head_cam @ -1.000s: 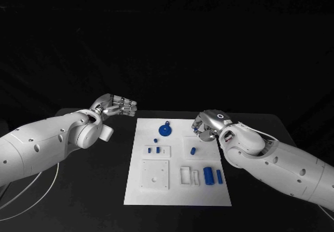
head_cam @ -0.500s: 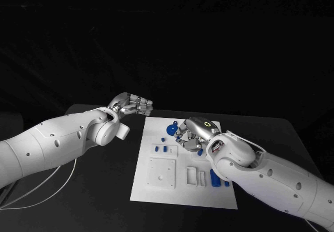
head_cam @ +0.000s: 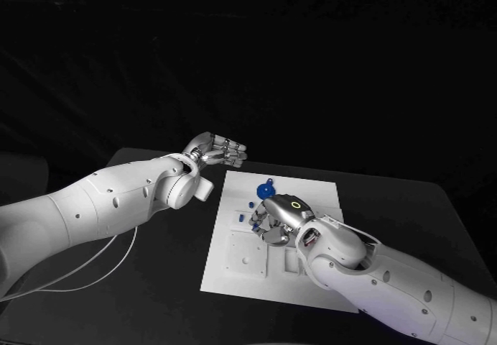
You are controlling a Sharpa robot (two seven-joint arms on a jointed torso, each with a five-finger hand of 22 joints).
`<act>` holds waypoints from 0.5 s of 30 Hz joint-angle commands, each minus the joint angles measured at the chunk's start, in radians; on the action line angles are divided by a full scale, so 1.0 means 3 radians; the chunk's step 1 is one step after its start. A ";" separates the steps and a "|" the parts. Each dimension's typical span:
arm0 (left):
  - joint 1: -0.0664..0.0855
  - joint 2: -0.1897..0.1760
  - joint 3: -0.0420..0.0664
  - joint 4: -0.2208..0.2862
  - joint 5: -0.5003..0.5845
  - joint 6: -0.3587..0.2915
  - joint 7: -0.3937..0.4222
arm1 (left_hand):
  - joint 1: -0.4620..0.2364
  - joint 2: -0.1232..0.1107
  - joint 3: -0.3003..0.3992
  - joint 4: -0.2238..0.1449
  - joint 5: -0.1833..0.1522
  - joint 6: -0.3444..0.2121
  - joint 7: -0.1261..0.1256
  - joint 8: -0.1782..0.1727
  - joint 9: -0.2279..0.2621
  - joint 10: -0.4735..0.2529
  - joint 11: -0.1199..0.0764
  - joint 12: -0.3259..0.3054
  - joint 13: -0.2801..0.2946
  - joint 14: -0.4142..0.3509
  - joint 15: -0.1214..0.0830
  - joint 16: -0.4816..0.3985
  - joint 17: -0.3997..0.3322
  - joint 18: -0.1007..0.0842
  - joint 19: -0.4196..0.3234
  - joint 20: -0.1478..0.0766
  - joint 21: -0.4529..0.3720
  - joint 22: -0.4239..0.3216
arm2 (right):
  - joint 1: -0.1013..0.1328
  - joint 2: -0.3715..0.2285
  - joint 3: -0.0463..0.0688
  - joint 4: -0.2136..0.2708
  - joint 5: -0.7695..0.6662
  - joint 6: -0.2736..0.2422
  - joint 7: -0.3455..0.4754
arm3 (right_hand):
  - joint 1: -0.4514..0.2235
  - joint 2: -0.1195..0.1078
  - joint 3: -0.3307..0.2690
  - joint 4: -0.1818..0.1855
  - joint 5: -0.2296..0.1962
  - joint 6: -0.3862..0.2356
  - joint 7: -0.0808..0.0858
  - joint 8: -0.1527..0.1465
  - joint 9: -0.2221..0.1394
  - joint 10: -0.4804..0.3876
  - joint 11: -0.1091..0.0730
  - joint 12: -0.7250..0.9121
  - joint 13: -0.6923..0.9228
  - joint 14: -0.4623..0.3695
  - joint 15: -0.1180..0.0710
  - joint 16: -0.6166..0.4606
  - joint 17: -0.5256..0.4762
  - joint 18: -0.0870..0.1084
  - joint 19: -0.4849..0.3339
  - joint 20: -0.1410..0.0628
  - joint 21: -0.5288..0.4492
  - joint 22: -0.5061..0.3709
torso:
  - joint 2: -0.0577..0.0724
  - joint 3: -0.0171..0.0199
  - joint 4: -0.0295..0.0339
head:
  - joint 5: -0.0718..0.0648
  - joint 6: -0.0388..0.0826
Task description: Assemble the parts on the task board
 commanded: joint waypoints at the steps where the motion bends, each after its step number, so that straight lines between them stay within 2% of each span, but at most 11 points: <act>1: 0.0001 0.0030 0.0004 -0.0021 0.0028 -0.0037 0.0032 | -0.0010 0.0029 0.0001 0.0011 -0.0004 0.0022 0.0001 0.0007 0.0005 0.0023 -0.0001 -0.0010 -0.0003 0.0000 0.0012 -0.0012 0.0003 0.0001 0.0013 -0.0002 0.0017 0.0005 | -0.0010 0.0020 -0.0058 -0.0020 -0.0133 0.0072 -0.0034 | -0.0001 0.0024 0.0000 -0.0018 0.0024 -0.0008 0.0012 0.0013 0.0003 0.0082 -0.0029 0.0014 0.0004 0.0029 0.0002 -0.0010 0.0004 0.0077 0.0129 -0.0012 0.0012 -0.0005 | 0.0004 0.0002 -0.0004 | 0.0072 -0.0029; 4: 0.0000 0.0043 0.0004 -0.0034 0.0033 -0.0033 0.0028 | -0.0010 0.0029 0.0001 0.0011 -0.0004 0.0022 0.0001 0.0007 0.0005 0.0023 -0.0001 -0.0010 -0.0003 0.0000 0.0012 -0.0012 0.0003 0.0001 0.0013 -0.0002 0.0017 0.0005 | -0.0013 0.0018 -0.0112 -0.0036 -0.0151 0.0092 -0.0059 | -0.0008 0.0024 0.0006 -0.0026 0.0024 -0.0007 0.0012 0.0013 0.0003 0.0083 -0.0029 0.0014 0.0005 0.0029 0.0002 -0.0009 0.0004 0.0078 0.0129 -0.0012 0.0016 -0.0005 | 0.0004 0.0005 -0.0001 | 0.0111 -0.0056; 6: 0.0000 0.0043 0.0004 -0.0039 0.0035 -0.0025 0.0025 | -0.0010 0.0029 0.0001 0.0011 -0.0004 0.0022 0.0001 0.0007 0.0005 0.0023 -0.0001 -0.0010 -0.0003 0.0000 0.0012 -0.0012 0.0003 0.0001 0.0013 -0.0002 0.0017 0.0005 | -0.0018 0.0011 -0.0133 -0.0036 -0.0160 0.0108 -0.0077 | -0.0012 0.0025 0.0008 -0.0029 0.0024 -0.0007 0.0013 0.0013 0.0003 0.0081 -0.0029 0.0013 0.0004 0.0030 0.0001 -0.0009 0.0004 0.0078 0.0129 -0.0012 0.0019 -0.0005 | 0.0004 0.0006 -0.0001 | 0.0132 -0.0070; 7: 0.0000 0.0041 0.0004 -0.0043 0.0035 -0.0020 0.0024 | -0.0013 0.0030 0.0002 0.0012 0.0002 0.0019 0.0001 0.0007 0.0005 0.0019 0.0000 -0.0010 -0.0003 -0.0004 0.0013 -0.0012 0.0003 0.0003 0.0012 -0.0001 0.0020 0.0009 | -0.0023 0.0004 -0.0141 -0.0031 -0.0168 0.0120 -0.0088 | -0.0012 0.0025 0.0008 -0.0029 0.0024 -0.0007 0.0013 0.0013 0.0003 0.0081 -0.0029 0.0013 0.0004 0.0030 0.0001 -0.0009 0.0004 0.0078 0.0129 -0.0012 0.0019 -0.0005 | 0.0004 0.0007 -0.0003 | 0.0159 -0.0092; 9: 0.0001 0.0034 0.0004 -0.0047 0.0036 -0.0010 0.0022 | 0.0008 0.0043 0.0031 -0.0004 0.0126 0.0022 0.0006 0.0007 0.0005 0.0018 0.0002 -0.0010 -0.0004 -0.0008 0.0012 -0.0013 0.0001 0.0007 0.0006 -0.0008 0.0026 0.0018 | -0.0033 -0.0010 -0.0151 -0.0017 -0.0180 0.0140 -0.0105 | -0.0013 0.0025 0.0010 -0.0034 0.0024 -0.0005 0.0012 0.0014 0.0003 0.0082 -0.0029 0.0013 0.0004 0.0030 0.0002 -0.0009 0.0003 0.0079 0.0128 -0.0012 0.0020 -0.0005 | 0.0003 0.0009 -0.0008 | 0.0183 -0.0108; 10: 0.0001 0.0029 0.0004 -0.0049 0.0036 -0.0005 0.0021 | 0.0005 0.0040 0.0042 -0.0009 0.0154 0.0018 0.0007 0.0006 0.0004 0.0015 0.0002 -0.0011 -0.0004 -0.0011 0.0012 -0.0013 0.0001 0.0007 0.0000 -0.0009 0.0030 0.0027 | -0.0040 -0.0018 -0.0155 -0.0008 -0.0188 0.0148 -0.0114 | -0.0013 0.0025 0.0010 -0.0034 0.0024 -0.0005 0.0012 0.0014 0.0003 0.0082 -0.0029 0.0013 0.0004 0.0030 0.0002 -0.0009 0.0003 0.0079 0.0128 -0.0012 0.0020 -0.0005 | 0.0002 0.0011 -0.0009 | 0.0193 -0.0113; 13: 0.0001 0.0020 0.0004 -0.0052 0.0037 -0.0001 0.0020 | -0.0013 0.0028 0.0070 -0.0013 0.0149 0.0015 0.0007 0.0007 0.0005 0.0012 0.0003 -0.0010 -0.0004 -0.0013 0.0014 -0.0012 0.0002 0.0006 -0.0018 -0.0007 0.0051 0.0061 | -0.0062 -0.0047 -0.0161 0.0020 -0.0206 0.0157 -0.0136 | -0.0014 0.0024 0.0011 -0.0039 0.0024 -0.0005 0.0012 0.0013 0.0003 0.0085 -0.0029 0.0014 0.0005 0.0031 0.0002 -0.0007 0.0004 0.0079 0.0129 -0.0012 0.0024 -0.0004 | 0.0001 0.0012 -0.0010 | 0.0210 -0.0132; 15: 0.0001 0.0013 0.0003 -0.0052 0.0037 0.0000 0.0021 | -0.0023 0.0021 0.0073 -0.0010 0.0116 0.0014 0.0007 0.0006 0.0005 0.0012 0.0004 -0.0010 -0.0004 -0.0013 0.0014 -0.0012 0.0002 0.0006 -0.0027 -0.0005 0.0059 0.0076 | -0.0077 -0.0067 -0.0164 0.0039 -0.0217 0.0147 -0.0148 | -0.0014 0.0024 0.0011 -0.0039 0.0024 -0.0005 0.0012 0.0013 0.0003 0.0085 -0.0029 0.0014 0.0005 0.0031 0.0002 -0.0007 0.0004 0.0079 0.0129 -0.0012 0.0024 -0.0004 | 0.0001 0.0009 -0.0005 | 0.0215 -0.0152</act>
